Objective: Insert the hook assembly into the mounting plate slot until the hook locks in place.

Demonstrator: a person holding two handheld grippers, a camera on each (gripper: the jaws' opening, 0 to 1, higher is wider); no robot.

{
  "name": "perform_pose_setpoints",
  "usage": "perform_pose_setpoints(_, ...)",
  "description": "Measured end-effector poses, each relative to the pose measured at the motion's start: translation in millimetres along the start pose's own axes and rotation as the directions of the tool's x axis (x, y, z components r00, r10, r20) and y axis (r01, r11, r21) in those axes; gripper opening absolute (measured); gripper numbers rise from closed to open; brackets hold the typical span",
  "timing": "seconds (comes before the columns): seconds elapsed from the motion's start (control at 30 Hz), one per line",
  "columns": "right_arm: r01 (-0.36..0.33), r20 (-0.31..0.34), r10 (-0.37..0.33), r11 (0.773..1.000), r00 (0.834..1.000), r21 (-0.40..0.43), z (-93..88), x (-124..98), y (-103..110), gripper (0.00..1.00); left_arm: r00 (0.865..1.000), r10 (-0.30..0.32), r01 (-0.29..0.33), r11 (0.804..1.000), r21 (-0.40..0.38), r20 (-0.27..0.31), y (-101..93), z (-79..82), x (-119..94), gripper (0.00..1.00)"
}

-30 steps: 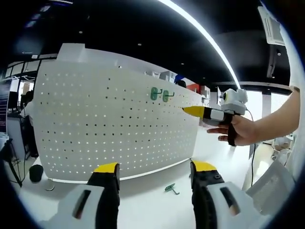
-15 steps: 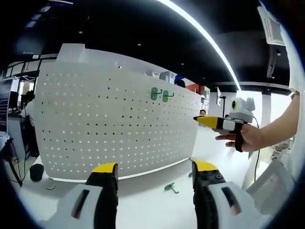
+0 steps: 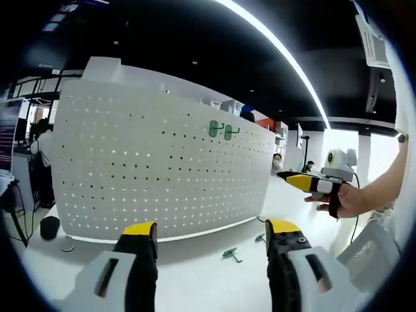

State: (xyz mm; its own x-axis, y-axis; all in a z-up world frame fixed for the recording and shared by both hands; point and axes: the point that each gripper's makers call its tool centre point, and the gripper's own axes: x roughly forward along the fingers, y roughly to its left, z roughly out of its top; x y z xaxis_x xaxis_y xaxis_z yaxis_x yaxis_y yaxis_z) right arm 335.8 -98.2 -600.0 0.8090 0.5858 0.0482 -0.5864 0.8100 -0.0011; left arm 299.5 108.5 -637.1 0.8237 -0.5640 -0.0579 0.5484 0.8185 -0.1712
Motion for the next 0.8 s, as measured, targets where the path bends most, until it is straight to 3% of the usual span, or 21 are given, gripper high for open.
perform_pose_setpoints(0.37, 0.025, -0.001, -0.025, 1.0, 1.0, 0.017, -7.6, -22.5, 3.2, 0.66, 1.0, 0.008, -0.008, 1.0, -0.001, 0.01, 2.3, 3.7, -4.0, 0.71)
perform_pose_setpoints(0.8, 0.023, -0.004, -0.023, 0.999, 1.0, 0.039, -16.7, -28.1, 11.1, 0.66, 1.0, 0.0, 0.0, 1.0, 0.003, 0.003, 0.2, 2.7, -4.4, 0.7)
